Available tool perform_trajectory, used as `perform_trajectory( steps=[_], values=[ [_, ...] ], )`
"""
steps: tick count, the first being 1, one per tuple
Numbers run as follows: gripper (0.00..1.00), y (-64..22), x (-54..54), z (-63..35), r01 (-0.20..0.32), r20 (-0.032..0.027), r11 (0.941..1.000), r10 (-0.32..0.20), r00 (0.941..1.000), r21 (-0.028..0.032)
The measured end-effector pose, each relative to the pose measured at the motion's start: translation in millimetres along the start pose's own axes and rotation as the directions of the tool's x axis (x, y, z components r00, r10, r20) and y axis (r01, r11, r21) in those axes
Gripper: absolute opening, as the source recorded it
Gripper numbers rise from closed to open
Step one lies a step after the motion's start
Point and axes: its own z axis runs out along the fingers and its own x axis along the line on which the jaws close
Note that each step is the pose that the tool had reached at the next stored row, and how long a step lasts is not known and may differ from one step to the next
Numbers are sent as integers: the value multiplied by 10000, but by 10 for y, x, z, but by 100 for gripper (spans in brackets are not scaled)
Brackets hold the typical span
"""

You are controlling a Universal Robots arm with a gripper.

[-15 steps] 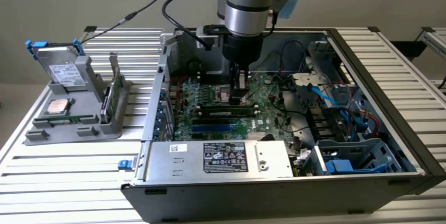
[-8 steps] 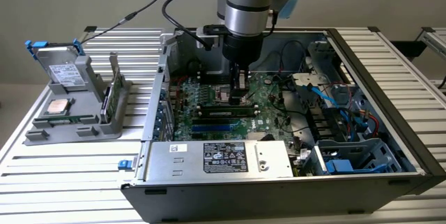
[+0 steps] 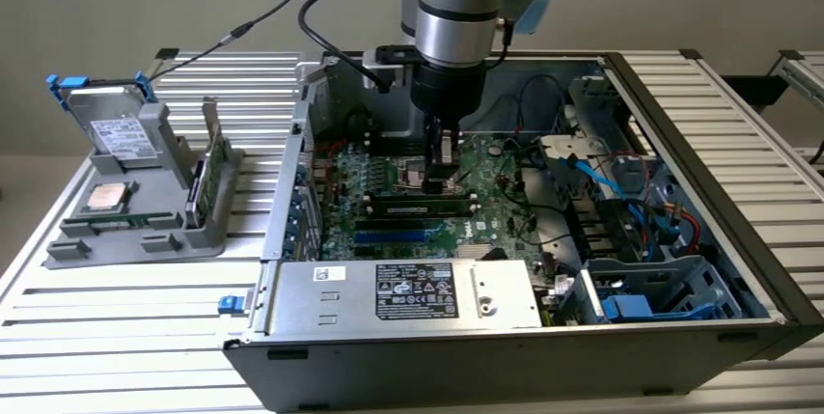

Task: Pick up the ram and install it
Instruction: 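Press down the ram until it locks into place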

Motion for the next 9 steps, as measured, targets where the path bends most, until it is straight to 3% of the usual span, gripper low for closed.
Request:
perform_trajectory(
  steps=[4,9],
  values=[
    [10,0,0,1,-629,31,9980,630,9980,-74],
    [10,0,0,2,-1427,65,9896,1428,9897,-172]
  ],
)
